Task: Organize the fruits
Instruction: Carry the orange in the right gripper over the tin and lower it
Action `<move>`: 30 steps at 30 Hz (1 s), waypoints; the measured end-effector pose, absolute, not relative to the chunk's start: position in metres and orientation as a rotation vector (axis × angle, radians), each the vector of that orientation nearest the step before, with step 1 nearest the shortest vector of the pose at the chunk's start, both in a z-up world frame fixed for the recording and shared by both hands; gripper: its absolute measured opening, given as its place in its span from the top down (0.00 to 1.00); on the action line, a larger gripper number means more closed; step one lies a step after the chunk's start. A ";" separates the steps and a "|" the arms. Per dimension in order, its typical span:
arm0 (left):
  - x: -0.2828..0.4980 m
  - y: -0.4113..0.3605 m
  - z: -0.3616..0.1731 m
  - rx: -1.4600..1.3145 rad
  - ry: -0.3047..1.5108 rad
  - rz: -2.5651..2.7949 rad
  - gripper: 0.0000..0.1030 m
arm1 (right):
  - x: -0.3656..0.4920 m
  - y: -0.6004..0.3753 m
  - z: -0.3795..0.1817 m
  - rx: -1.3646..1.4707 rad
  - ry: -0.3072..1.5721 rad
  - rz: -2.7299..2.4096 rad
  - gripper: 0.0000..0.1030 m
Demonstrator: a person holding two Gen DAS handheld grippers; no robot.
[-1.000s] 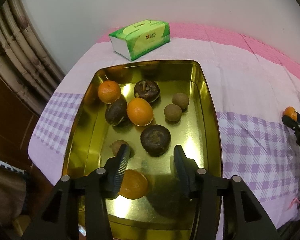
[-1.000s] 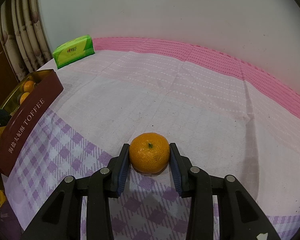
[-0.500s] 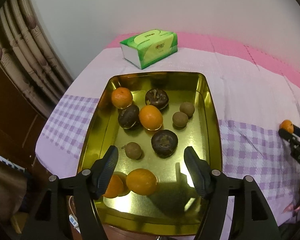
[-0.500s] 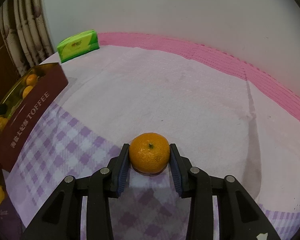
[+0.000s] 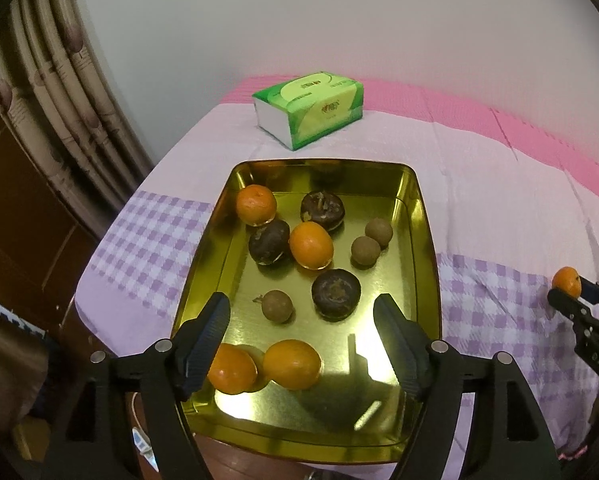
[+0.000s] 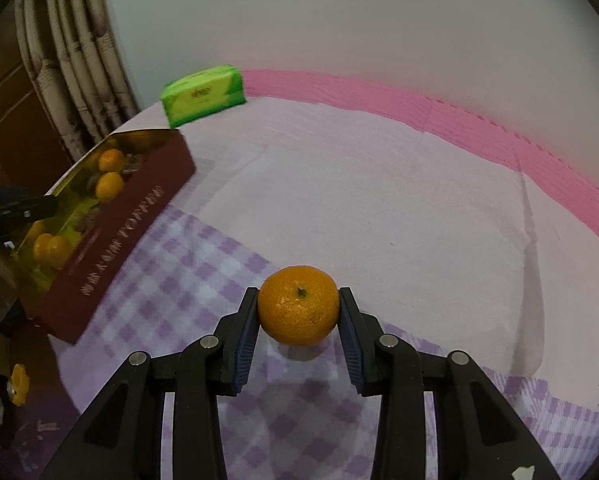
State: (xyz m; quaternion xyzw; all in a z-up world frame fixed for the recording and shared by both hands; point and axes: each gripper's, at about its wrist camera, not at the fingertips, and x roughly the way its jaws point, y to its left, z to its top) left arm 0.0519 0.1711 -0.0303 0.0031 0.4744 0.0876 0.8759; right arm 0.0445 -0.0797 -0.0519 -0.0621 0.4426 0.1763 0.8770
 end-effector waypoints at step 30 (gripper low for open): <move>0.038 0.253 0.008 -0.020 0.833 0.458 0.11 | 0.013 0.080 0.009 -0.187 0.876 0.782 0.65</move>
